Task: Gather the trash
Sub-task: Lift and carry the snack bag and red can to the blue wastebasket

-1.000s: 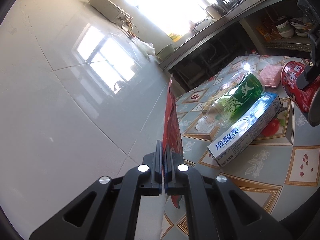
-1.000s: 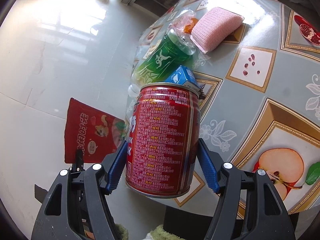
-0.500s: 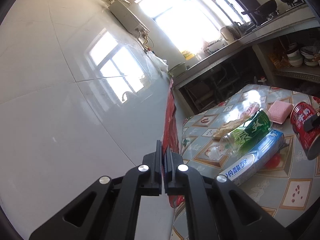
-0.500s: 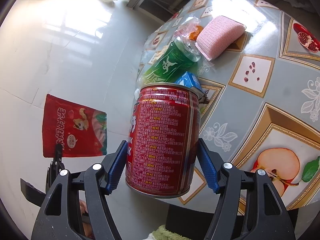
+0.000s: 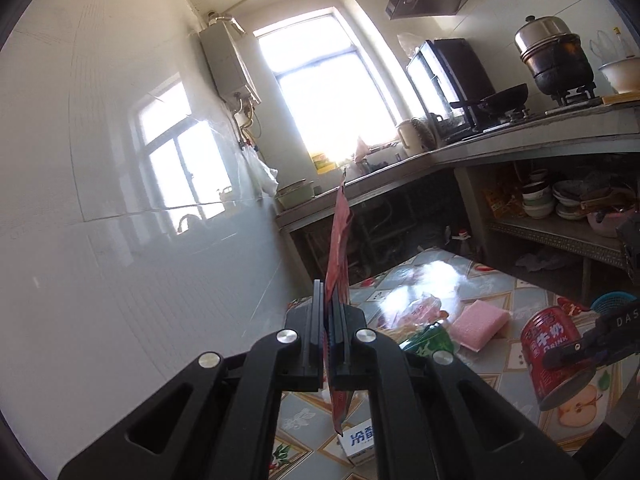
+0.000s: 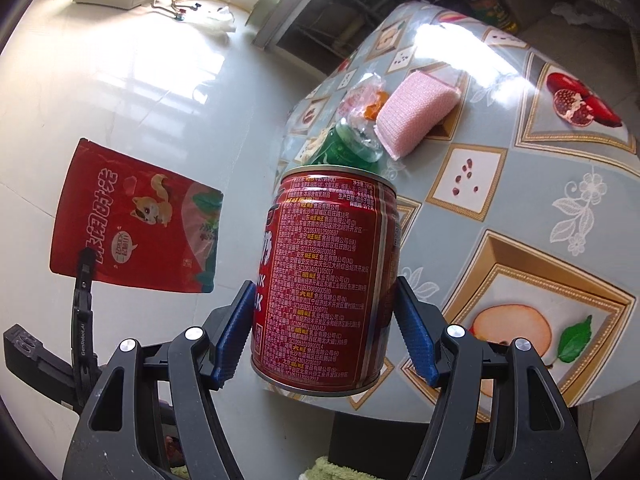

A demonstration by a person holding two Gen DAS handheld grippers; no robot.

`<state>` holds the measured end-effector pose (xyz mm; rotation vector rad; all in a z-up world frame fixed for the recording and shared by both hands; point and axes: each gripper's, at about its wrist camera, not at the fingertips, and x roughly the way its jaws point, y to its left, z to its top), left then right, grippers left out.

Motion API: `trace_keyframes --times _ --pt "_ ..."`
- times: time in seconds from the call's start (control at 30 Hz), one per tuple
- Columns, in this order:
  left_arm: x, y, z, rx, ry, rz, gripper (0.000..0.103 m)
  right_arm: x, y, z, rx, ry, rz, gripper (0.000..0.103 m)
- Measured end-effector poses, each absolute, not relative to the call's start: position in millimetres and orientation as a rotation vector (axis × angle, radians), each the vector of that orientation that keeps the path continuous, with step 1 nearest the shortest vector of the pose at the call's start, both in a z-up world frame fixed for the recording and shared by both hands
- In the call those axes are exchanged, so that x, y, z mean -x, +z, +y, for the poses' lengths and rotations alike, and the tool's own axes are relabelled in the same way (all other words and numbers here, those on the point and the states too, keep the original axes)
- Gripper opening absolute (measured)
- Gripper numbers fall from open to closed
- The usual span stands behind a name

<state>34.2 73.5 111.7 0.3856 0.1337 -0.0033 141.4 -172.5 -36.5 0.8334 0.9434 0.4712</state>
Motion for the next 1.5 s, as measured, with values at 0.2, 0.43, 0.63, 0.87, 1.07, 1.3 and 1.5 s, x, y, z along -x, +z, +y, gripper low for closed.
trace_keyframes --times 0.2,0.43,0.63,0.87,1.07,1.3,1.5 --pt "-47 120 35 -0.361 -0.132 0.112 0.001 -125 -32 -204 -0.859 0.412 0.892 0.064" --pt "-57 126 -20 -0.344 -0.286 0.095 0.001 -105 -28 -249 -0.9 0.32 0.835 0.064" --pt "-68 132 -77 -0.33 -0.434 0.097 0.001 -85 -26 -290 -0.934 0.218 0.772 0.064" --pt "-84 137 -149 -0.271 -0.646 0.164 0.001 -52 -29 -357 -0.989 0.041 0.681 0.064" --pt "-101 123 -222 -0.277 -0.796 0.246 0.001 -7 -45 -420 -1.018 -0.166 0.638 0.064" --pt "-139 74 -308 -0.281 -0.953 0.476 0.001 13 -88 -474 -1.086 -0.34 0.656 0.064" --pt "-190 13 -379 -0.252 -1.015 0.774 0.001 -6 -128 -505 -1.112 -0.393 0.708 0.064"
